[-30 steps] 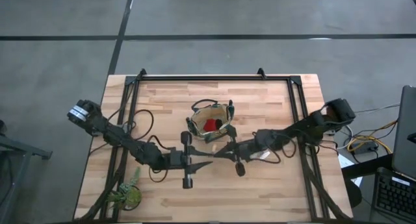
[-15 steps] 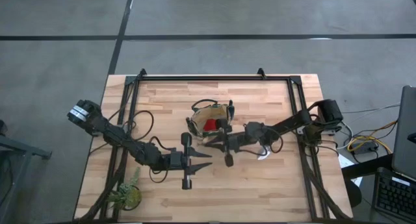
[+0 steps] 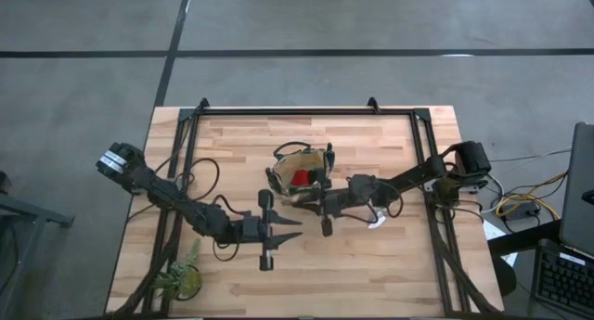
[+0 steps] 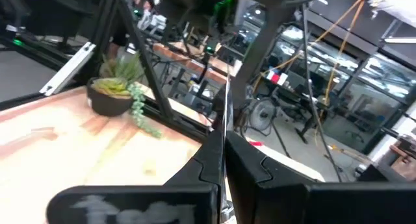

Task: Pick & Place Garden tools in Gardening bag
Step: Put the left brown trowel into the gardening bag, then put the brown trowel into the gardening bag

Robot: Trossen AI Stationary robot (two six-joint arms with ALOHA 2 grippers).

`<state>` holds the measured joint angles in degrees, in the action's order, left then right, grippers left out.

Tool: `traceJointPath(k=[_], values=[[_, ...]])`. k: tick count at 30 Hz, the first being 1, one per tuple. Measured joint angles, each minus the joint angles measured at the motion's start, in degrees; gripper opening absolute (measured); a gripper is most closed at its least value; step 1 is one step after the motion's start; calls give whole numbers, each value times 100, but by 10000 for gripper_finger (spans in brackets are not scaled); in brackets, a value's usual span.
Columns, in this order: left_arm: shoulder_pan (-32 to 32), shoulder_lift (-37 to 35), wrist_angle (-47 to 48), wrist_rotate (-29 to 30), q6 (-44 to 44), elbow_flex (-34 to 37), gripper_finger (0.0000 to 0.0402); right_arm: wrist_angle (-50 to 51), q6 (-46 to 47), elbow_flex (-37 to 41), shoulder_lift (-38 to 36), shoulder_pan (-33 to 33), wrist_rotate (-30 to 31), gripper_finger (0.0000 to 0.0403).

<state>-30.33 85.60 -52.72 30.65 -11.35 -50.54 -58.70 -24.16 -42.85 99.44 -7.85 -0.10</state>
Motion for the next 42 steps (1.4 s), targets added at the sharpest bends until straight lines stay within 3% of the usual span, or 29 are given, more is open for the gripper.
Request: traceJointPath(k=[16,29,33,42], values=[[0,2,-23,0,0,13,101,923,892,33,0,495,389,8],[13,2,-21,0,0,22,99,1540,1244,24,0,515,483,13],[13,2,-17,0,0,22,99,1541,1529,22,0,515,481,47],[13,2,16,0,0,22,101,1543,1772,13,-26,512,476,164]])
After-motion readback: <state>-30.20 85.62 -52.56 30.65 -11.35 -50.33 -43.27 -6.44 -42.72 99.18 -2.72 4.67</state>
